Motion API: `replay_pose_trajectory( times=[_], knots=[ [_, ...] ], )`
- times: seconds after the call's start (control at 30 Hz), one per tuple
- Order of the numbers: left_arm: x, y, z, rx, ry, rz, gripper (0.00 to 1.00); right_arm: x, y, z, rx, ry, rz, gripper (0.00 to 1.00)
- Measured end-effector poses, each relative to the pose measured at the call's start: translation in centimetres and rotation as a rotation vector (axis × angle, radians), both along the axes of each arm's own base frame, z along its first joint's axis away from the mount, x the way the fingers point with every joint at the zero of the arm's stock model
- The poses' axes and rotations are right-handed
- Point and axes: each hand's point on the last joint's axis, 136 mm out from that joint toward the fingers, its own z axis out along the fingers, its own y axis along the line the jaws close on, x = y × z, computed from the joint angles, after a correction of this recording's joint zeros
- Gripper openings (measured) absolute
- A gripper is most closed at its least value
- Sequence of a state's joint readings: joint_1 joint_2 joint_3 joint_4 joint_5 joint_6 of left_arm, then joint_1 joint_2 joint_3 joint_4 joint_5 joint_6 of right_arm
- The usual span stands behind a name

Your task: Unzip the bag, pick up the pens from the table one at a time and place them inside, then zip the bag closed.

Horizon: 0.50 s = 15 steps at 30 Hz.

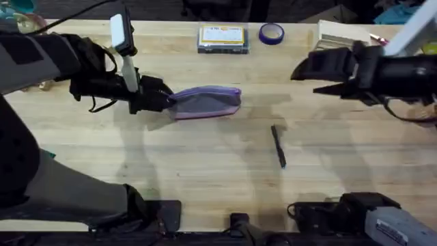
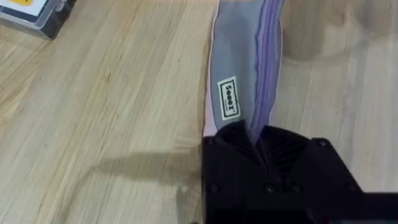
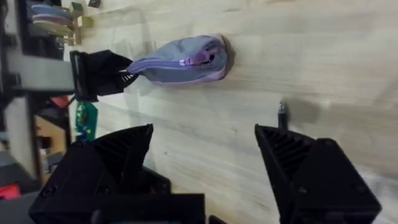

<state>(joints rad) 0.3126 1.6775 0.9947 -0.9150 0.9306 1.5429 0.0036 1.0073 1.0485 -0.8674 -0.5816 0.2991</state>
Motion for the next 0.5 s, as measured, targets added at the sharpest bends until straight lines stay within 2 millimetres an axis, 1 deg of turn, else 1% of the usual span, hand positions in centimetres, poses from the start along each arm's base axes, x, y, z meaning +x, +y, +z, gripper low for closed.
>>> replay_pose_trajectory(
  times=[0.1,0.2,0.4,0.5],
  knots=[
    [0.1,0.0,0.0,0.001,-0.003,0.0,0.042,0.8,0.2,-1.6,0.042,0.105,-0.032,0.998],
    [0.1,0.0,0.0,0.001,-0.003,0.0,0.042,1.9,0.8,-2.6,0.072,0.154,-0.027,0.998],
    [0.1,0.0,0.0,0.001,-0.003,0.0,0.043,4.3,3.7,-2.7,0.106,0.096,0.065,0.998],
    [0.0,0.0,0.0,0.001,-0.003,0.0,0.043,5.0,5.4,-2.7,0.115,0.066,0.117,0.998]
  ],
)
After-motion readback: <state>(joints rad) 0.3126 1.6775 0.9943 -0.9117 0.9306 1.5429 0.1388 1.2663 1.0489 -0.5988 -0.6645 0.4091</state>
